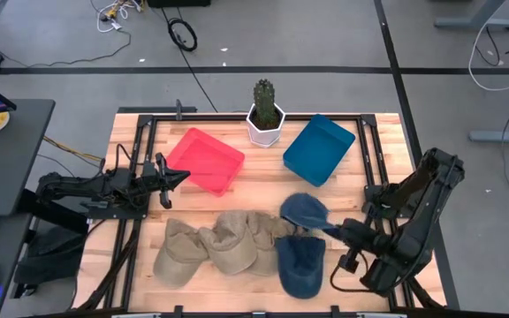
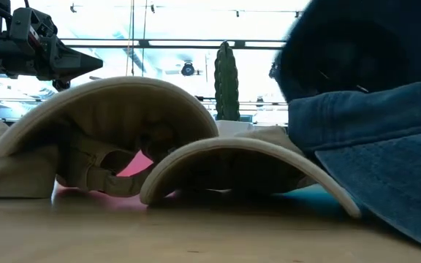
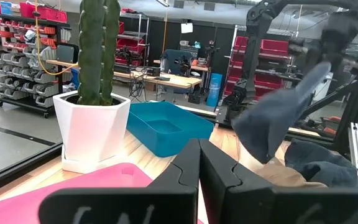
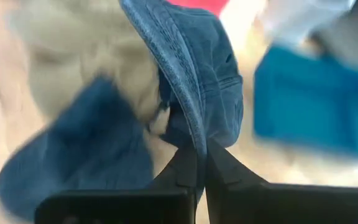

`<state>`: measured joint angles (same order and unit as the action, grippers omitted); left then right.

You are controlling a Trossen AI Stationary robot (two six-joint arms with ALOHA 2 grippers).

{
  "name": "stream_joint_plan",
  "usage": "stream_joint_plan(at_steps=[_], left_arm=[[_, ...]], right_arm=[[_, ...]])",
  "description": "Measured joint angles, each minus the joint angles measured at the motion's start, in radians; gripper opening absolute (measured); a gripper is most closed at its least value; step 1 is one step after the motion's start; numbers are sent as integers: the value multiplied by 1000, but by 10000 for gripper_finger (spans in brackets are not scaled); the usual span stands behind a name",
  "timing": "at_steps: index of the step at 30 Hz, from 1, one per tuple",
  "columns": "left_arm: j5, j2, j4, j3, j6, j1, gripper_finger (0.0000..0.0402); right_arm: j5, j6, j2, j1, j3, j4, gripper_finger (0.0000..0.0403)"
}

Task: Pick & Place hat
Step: Put the right blue cap into the blue bin

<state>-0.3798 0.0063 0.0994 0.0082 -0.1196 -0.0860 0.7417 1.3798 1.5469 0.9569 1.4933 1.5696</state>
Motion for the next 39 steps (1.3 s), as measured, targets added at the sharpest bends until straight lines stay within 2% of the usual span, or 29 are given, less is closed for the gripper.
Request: stream_joint_plan(at_steps=[10,15,18,26,31,35,37,39], left_arm=[[0,0,0,0,0,0,5],[0,0,0,0,0,0,5],[0,0,0,0,0,0,5],[0,0,0,0,0,0,5],[0,0,0,0,0,0,5],[0,0,0,0,0,0,5],[0,0,0,0,0,0,5],[0,0,0,0,0,0,5]], right_arm=[[575,-159,-8,0,0,-24,2],[816,-300,-6,0,-75,-186,2],[831,-336,-6,0,-145,-229,2],[826,-99,-30,14,-289,-143,2],[827,-44,-59,25,-267,-119,1],[830,85,-126,-5,-212,-135,1],[829,82,-154,-27,-183,-154,1],[829,12,-181,-54,-151,-182,1]])
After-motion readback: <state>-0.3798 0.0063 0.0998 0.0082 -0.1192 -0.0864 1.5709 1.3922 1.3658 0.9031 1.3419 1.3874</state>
